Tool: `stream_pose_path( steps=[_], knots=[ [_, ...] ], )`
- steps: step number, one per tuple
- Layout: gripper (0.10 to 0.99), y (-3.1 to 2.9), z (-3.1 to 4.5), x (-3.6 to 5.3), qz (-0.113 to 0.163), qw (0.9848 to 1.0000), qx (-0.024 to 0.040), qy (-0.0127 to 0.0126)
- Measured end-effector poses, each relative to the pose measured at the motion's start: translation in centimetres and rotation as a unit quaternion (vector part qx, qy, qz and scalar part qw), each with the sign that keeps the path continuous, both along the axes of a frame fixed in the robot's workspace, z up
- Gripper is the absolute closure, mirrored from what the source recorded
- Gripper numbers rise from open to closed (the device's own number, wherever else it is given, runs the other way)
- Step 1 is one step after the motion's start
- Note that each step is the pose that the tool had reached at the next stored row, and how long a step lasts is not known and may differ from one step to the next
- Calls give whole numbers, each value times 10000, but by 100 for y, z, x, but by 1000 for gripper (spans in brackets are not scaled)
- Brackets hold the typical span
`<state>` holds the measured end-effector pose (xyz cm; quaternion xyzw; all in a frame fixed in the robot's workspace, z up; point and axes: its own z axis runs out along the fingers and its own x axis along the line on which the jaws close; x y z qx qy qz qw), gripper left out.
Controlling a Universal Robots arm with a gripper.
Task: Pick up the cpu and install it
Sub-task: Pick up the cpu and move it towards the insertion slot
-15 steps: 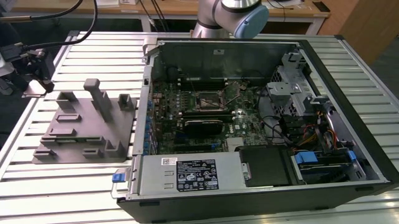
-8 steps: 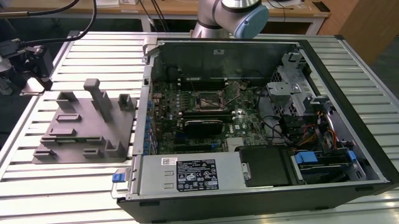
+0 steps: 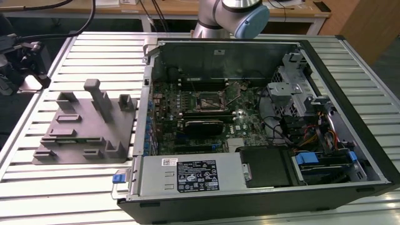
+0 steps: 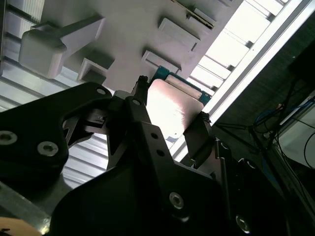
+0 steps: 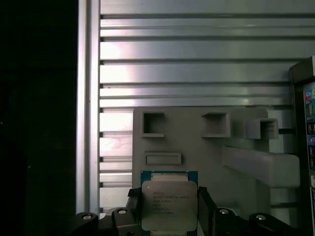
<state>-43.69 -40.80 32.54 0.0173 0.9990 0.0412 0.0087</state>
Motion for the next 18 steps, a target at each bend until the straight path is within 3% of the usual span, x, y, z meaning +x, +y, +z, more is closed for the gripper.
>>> stream_pose_path(
  steps=[18],
  knots=[
    [545, 0, 220, 0, 0, 10000, 0, 0]
  ],
)
